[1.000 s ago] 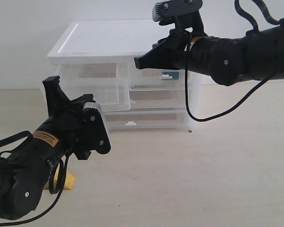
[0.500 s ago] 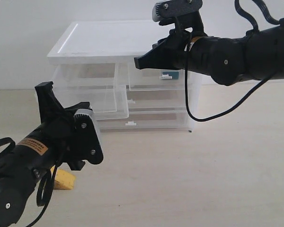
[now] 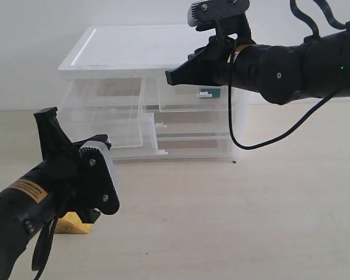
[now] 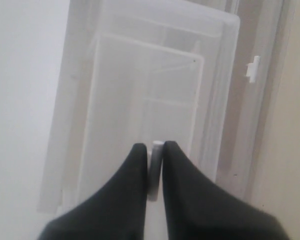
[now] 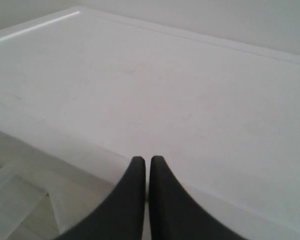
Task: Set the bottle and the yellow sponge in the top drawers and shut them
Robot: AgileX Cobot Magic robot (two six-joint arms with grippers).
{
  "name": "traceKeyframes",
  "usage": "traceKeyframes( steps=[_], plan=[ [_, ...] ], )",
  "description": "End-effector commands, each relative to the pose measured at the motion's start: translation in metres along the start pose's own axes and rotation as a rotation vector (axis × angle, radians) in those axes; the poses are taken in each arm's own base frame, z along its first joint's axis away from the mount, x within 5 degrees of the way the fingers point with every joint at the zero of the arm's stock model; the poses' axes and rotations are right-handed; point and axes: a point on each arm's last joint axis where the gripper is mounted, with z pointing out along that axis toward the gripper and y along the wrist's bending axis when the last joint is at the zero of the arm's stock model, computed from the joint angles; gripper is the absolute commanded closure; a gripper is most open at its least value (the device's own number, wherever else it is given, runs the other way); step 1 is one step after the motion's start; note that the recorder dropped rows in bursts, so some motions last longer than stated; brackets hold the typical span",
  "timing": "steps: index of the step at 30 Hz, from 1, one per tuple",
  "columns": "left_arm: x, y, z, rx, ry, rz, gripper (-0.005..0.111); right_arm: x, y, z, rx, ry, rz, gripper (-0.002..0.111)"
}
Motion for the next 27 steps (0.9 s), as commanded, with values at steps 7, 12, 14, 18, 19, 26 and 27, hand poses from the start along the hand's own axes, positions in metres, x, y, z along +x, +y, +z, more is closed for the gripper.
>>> traceKeyframes(
  steps=[7,12,14,18,19,26,27],
  plan=[
    [-0.007,-0.004,-0.008,0.051,-0.014,-0.050,0.092,0.011,0.001,0.000,-0.017,0.103,-0.007,0.108],
    [-0.003,-0.004,-0.008,0.043,0.033,-0.082,0.065,0.011,0.001,-0.001,-0.017,0.105,-0.007,0.108],
    [-0.001,-0.003,-0.008,0.037,0.051,-0.095,0.059,0.011,0.001,-0.001,-0.018,0.107,-0.007,0.108],
    [-0.001,-0.004,-0.008,0.050,0.061,-0.103,0.056,0.011,0.001,-0.001,-0.018,0.107,-0.007,0.108],
    [-0.002,-0.005,-0.009,0.064,0.058,-0.104,0.055,0.011,0.001,-0.001,-0.018,0.107,-0.007,0.108],
    [-0.005,0.003,-0.020,0.044,0.025,-0.197,0.046,0.011,0.001,-0.001,-0.018,0.107,-0.007,0.108],
    [-0.005,0.005,-0.023,0.045,0.022,-0.211,0.044,0.011,0.001,-0.001,-0.018,0.107,-0.007,0.108]
  ],
)
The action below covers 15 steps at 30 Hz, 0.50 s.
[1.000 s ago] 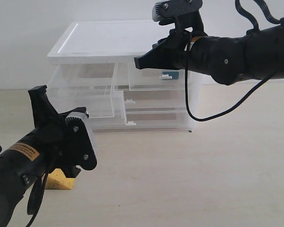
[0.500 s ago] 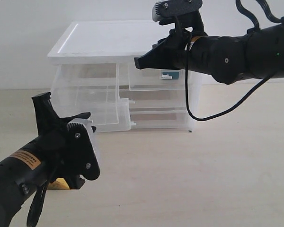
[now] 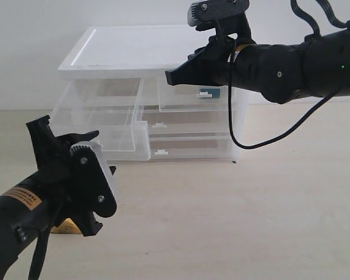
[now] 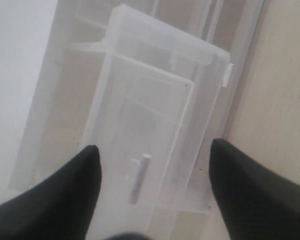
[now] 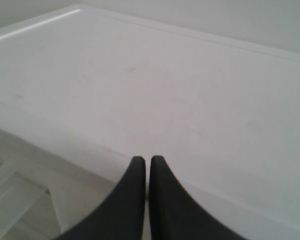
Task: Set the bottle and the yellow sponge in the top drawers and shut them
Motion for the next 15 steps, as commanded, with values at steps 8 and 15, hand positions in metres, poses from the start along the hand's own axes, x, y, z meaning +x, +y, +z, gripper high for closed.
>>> traceKeyframes(
  steps=[8,15],
  plan=[
    [-0.004,0.006,-0.023,0.141,-0.018,-0.137,0.029,0.011,0.001,0.000,-0.015,0.092,-0.007,0.108],
    [-0.004,0.004,-0.031,0.247,-0.001,-0.169,0.029,0.012,0.001,0.000,-0.017,0.105,-0.007,0.108]
  ],
)
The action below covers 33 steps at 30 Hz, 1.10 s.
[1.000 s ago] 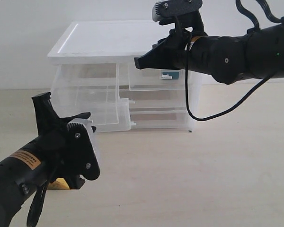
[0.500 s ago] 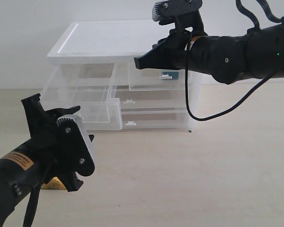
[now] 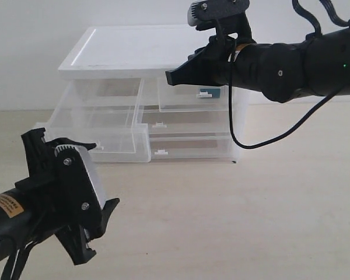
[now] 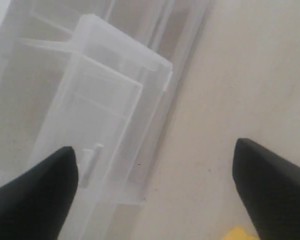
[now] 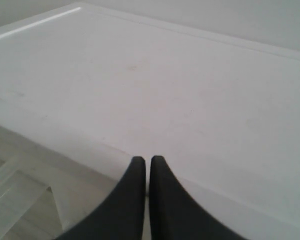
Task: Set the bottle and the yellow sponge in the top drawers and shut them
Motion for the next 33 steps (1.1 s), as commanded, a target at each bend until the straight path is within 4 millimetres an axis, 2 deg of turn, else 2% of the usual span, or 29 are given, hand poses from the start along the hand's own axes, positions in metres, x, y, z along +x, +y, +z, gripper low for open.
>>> traceKeyframes(
  steps=[1,5,7,8,9,10,11,13,17,20,23,27,31,33],
  plan=[
    [0.000,0.004,-0.011,0.026,0.018,-0.097,0.029,0.013,0.001,0.001,-0.016,0.106,-0.009,0.108],
    [-0.008,0.018,-0.035,0.035,-0.026,-0.201,0.029,0.014,0.001,0.001,-0.018,0.113,-0.023,0.108],
    [-0.011,0.023,-0.045,0.046,-0.060,-0.251,0.033,0.014,0.001,0.001,-0.019,0.113,-0.030,0.108],
    [-0.013,0.031,-0.055,0.018,-0.083,-0.326,0.050,0.014,0.001,0.001,-0.019,0.111,-0.030,0.108],
    [-0.014,0.034,-0.059,0.008,-0.094,-0.347,0.059,0.014,0.001,0.001,-0.019,0.112,-0.032,0.108],
    [-0.015,0.041,-0.068,-0.022,-0.122,-0.382,0.090,0.011,0.001,0.000,-0.019,0.103,-0.049,0.108],
    [-0.017,0.047,-0.073,-0.046,-0.138,-0.392,0.101,0.008,0.001,-0.003,-0.020,0.096,-0.069,0.108],
    [-0.015,0.057,-0.074,-0.078,-0.098,-0.492,0.103,0.001,0.001,-0.009,-0.020,0.085,-0.070,0.108],
    [0.008,0.081,-0.063,-0.137,0.154,-0.607,0.103,-0.025,-0.001,-0.031,-0.016,0.014,-0.090,0.108],
    [0.022,0.092,-0.053,-0.193,0.299,-0.553,0.103,-0.046,-0.002,-0.055,-0.023,-0.004,-0.134,0.108],
    [0.031,0.090,-0.040,-0.182,0.380,-0.522,0.103,-0.060,-0.002,-0.074,-0.024,-0.029,-0.163,0.108],
    [0.056,0.103,-0.029,-0.260,0.523,-0.548,0.103,-0.056,-0.002,-0.073,-0.032,0.010,-0.163,0.108],
    [0.074,0.131,-0.022,-0.354,0.588,-0.604,0.103,-0.048,-0.001,-0.070,-0.047,0.075,-0.176,0.108],
    [0.077,0.146,-0.020,-0.393,0.587,-0.561,0.103,-0.046,-0.001,-0.070,-0.052,0.095,-0.176,0.108]
  ],
)
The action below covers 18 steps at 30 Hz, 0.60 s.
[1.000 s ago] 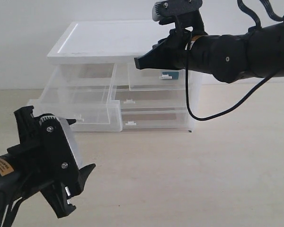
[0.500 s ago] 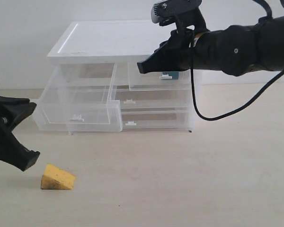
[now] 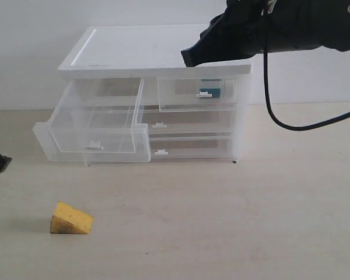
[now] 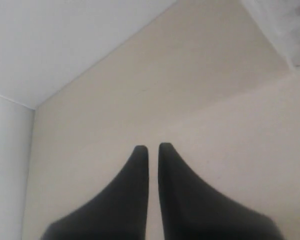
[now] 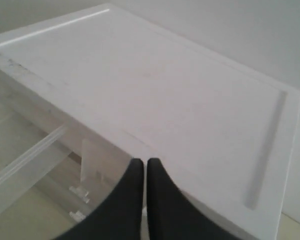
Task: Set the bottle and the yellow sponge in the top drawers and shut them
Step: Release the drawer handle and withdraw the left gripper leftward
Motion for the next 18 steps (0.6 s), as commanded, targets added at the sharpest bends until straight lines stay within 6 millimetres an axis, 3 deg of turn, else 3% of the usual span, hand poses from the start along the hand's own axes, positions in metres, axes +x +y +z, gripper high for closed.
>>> traceKeyframes(
  steps=[1,9,18],
  plan=[
    [-0.017,0.022,0.010,-0.057,-0.044,0.009,0.103,0.005,0.000,0.000,-0.013,0.049,-0.013,0.108],
    [-0.050,-0.004,-0.011,0.324,-0.361,0.029,0.103,0.006,0.001,0.000,-0.014,0.054,-0.017,0.108],
    [-0.061,-0.023,-0.086,0.781,-0.759,0.269,0.103,0.005,0.000,0.000,-0.013,0.048,-0.046,0.108]
  ],
)
